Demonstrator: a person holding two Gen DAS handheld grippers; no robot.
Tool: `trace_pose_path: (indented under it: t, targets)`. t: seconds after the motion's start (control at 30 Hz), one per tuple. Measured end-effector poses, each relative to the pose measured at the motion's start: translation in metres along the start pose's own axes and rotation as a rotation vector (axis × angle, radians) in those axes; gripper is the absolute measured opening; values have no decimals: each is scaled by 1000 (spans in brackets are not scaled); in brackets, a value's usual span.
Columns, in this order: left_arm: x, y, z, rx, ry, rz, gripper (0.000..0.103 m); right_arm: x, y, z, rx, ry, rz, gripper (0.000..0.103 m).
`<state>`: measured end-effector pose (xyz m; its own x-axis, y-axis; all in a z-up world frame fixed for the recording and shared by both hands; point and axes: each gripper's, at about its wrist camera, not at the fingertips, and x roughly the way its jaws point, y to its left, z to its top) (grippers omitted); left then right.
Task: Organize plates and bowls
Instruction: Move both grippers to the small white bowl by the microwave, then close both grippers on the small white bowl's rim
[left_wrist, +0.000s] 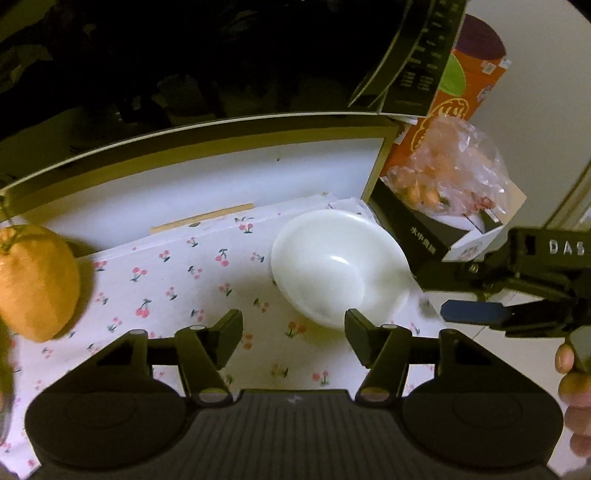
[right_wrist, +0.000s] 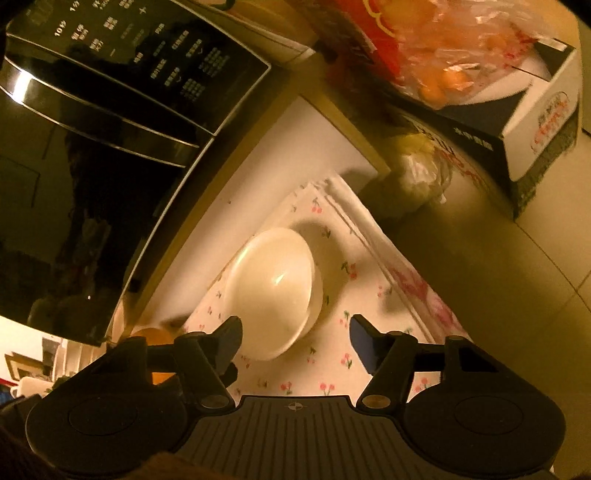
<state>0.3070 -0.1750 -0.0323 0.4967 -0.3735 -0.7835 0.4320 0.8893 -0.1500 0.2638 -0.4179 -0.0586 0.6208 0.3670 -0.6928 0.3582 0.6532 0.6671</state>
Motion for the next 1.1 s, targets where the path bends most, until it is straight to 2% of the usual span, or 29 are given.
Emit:
trace_pose_path:
  t: [0.07,0.37,0.47,0.53,0.6,0.63,1.1]
  targets:
    - [5,1,3,-15,-3,-6,50,6,-1,2,-2,0,1,52]
    - [23,10,7,-92,5,-10,40,23,-3,3,-5,2,-5,22]
    - [27,14,6,-122,4,-18,33,25,-3,2,-13,1,-13,14]
    - [28,15,6,-136,4,-26,23,26,-2,1,-19,-3,-18,11]
    - [29,15,6,-143,2,-33,17,26,-1,1,-24,-7,-23,6]
    - [28,15,6,-142,-1,-34,14,25,0,0,-26,-10,-22,7]
    - [-1,10,5,-119,-27,-10,13,4,20,-8,-54,-22,-34,7]
